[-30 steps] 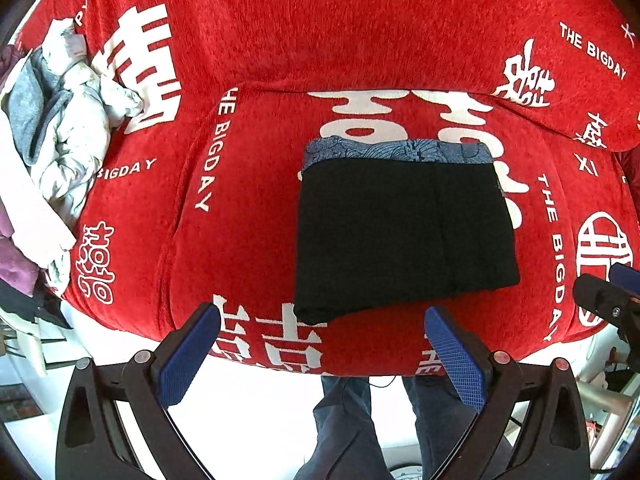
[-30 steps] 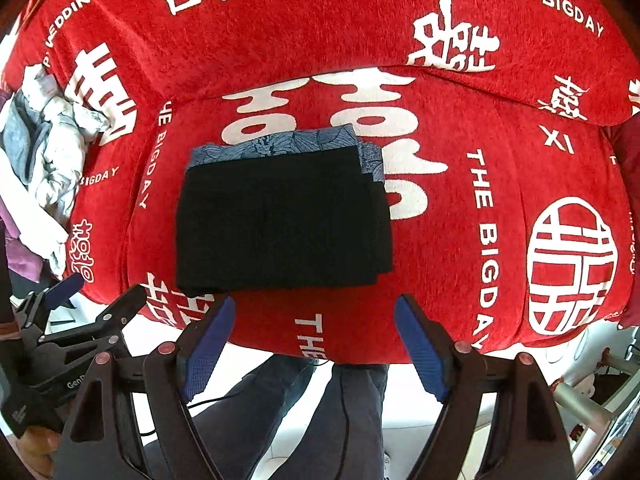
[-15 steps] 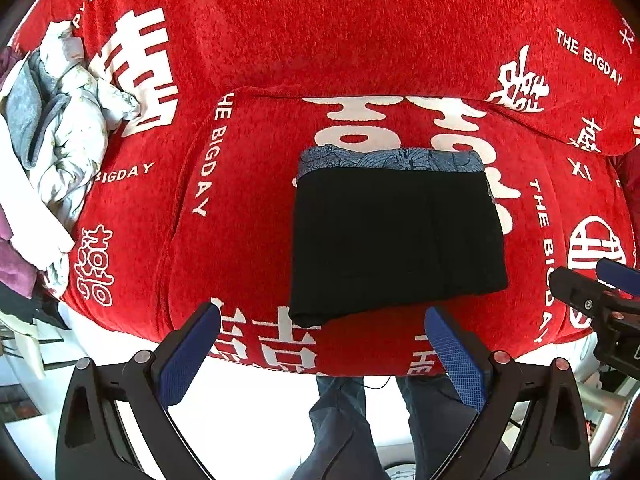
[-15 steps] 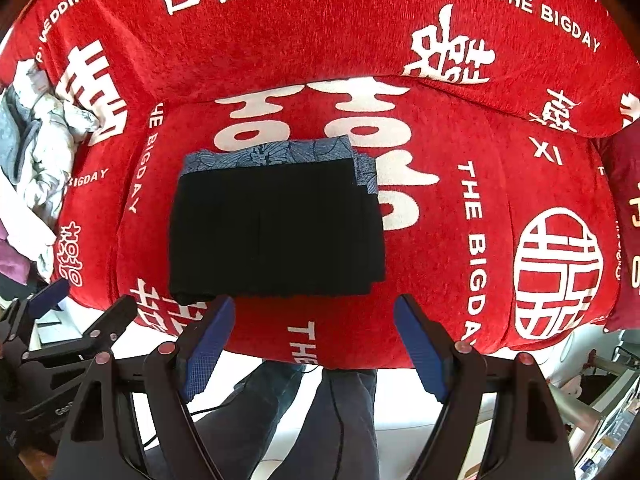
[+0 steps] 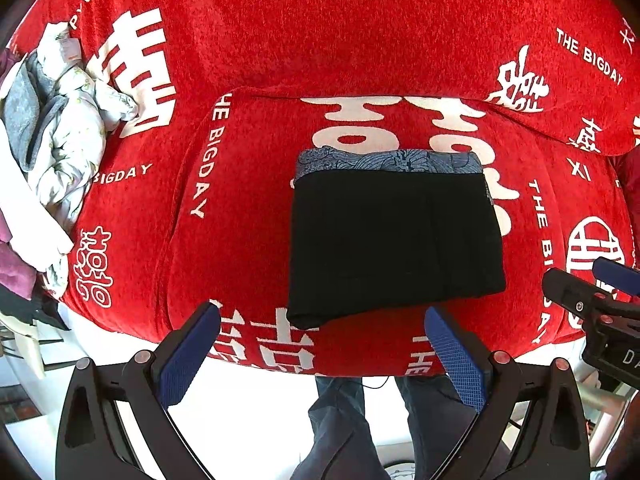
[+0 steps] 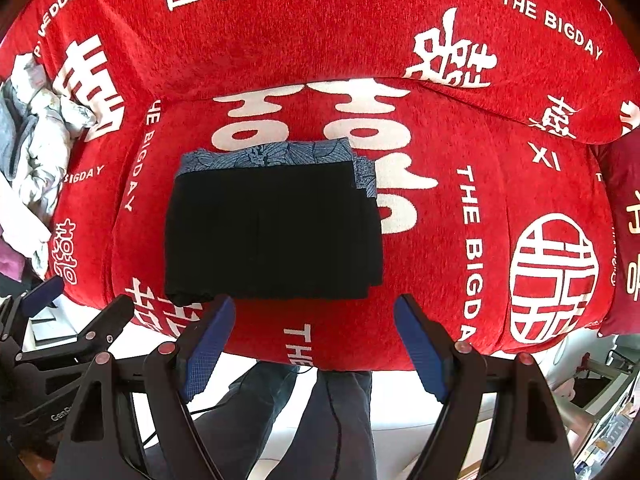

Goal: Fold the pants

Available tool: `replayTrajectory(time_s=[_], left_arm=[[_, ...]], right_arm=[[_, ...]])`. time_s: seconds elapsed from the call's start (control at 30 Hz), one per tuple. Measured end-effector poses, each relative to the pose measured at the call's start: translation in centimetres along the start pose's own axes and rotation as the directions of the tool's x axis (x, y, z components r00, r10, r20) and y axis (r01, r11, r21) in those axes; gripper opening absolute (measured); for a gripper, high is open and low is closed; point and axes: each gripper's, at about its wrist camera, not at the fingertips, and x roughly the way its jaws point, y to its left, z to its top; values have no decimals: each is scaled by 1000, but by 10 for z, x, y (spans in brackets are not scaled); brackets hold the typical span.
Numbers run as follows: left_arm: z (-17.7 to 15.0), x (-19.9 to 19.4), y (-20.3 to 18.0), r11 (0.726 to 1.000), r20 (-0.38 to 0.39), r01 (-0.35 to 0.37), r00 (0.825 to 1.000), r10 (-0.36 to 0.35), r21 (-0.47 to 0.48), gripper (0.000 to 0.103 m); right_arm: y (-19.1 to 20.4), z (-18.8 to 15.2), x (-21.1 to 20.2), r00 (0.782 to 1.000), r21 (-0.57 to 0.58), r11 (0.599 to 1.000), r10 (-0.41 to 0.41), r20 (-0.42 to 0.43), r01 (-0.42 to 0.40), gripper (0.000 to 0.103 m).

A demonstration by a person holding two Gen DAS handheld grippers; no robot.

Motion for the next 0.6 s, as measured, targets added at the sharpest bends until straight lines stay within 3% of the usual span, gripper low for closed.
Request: replayTrajectory(time_s=[0.6], left_arm=[[3, -1, -1, 1000, -2, 3, 1000, -3, 5, 102]], right_arm=[[1, 3, 1, 1000, -15, 1000, -5, -7, 5, 84]])
